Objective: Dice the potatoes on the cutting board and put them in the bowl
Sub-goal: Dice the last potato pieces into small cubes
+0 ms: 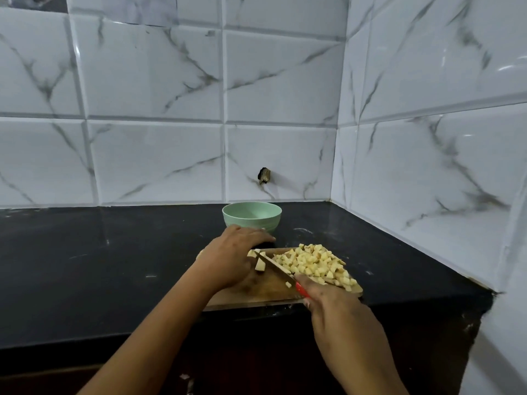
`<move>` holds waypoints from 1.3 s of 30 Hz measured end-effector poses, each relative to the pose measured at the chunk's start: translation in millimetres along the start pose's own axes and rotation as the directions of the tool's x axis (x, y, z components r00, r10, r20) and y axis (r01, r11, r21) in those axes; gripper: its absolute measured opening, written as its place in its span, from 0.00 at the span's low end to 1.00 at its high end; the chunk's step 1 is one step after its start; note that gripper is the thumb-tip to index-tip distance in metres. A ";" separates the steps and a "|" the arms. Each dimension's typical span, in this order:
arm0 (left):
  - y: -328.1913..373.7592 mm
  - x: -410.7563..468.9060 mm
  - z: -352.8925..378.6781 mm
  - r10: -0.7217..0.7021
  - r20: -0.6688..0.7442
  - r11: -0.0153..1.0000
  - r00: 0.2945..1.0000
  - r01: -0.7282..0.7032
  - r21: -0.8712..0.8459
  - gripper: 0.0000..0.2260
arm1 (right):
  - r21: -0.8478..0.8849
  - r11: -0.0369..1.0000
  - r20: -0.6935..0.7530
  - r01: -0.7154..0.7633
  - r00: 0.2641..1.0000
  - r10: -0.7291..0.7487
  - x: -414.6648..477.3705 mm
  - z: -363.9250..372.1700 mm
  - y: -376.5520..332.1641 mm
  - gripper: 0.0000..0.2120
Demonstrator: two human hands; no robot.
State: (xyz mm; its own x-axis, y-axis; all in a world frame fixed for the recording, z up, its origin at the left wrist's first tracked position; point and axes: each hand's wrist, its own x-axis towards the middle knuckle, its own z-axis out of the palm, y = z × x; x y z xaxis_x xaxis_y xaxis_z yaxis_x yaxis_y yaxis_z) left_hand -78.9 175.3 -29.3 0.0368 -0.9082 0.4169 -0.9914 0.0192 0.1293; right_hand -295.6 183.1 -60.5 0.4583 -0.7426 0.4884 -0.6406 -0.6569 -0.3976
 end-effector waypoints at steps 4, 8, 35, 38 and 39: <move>9.5 -4.4 2.0 0.122 0.096 0.992 0.988 -0.118 -0.051 0.19 | -0.089 0.996 0.004 0.020 1.000 -0.020 -1.4 -2.4 6.9 0.24; 4.9 -14.8 5.1 0.193 -0.025 0.976 0.981 -0.194 -0.101 0.13 | -0.063 0.998 0.015 0.006 1.000 -0.005 0.4 -1.5 13.5 0.24; 26.1 -20.6 9.1 -0.303 -0.155 0.901 0.940 0.336 0.275 0.09 | 0.245 0.961 0.050 -0.131 0.991 0.122 2.5 -6.7 19.5 0.20; 25.0 -22.3 8.3 -0.306 -0.140 0.906 0.942 0.333 0.260 0.10 | 0.271 0.956 0.081 -0.113 0.992 0.094 0.2 -5.6 16.1 0.20; 24.2 -24.9 7.6 -0.306 -0.141 0.910 0.942 0.332 0.247 0.10 | 0.273 0.956 0.092 -0.106 0.992 0.084 -0.6 -5.0 15.4 0.20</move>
State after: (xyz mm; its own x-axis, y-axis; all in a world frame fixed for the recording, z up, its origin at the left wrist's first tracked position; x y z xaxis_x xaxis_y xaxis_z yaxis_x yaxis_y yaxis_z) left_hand -104.7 195.2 -43.4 0.3552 -0.8022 0.4798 -0.9212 -0.3876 0.0339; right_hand -308.8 174.1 -63.1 0.4578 -0.8039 0.3797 -0.4928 -0.5849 -0.6442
